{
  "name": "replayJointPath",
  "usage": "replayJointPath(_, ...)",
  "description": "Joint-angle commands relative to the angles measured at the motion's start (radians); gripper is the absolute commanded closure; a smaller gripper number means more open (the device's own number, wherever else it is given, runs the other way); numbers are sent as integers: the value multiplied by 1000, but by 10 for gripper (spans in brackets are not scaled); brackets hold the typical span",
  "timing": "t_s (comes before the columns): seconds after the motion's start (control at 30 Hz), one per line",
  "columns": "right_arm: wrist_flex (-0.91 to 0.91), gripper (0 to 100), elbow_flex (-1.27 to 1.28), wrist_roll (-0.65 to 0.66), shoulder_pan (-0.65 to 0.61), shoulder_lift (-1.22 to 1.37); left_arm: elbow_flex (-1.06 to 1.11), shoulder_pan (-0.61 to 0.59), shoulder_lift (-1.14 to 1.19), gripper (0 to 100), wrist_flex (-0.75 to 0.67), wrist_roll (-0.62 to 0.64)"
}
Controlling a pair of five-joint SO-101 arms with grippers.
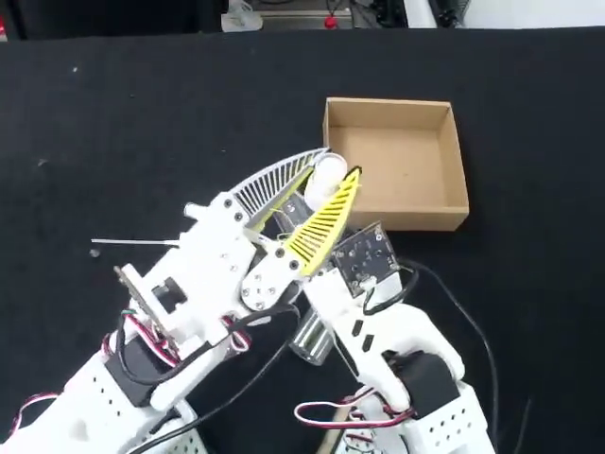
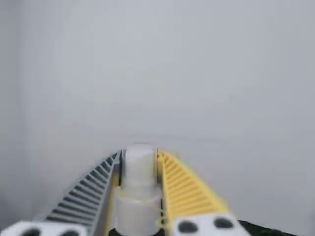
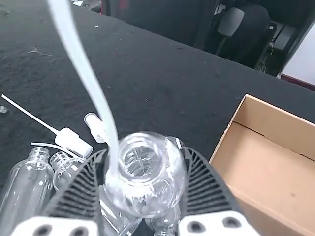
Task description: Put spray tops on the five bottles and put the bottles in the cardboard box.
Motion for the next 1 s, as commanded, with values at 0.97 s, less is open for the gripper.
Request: replayJointPath(0.97, -32, 988, -15, -6, -9, -18, 73, -177, -2, 970, -101, 140)
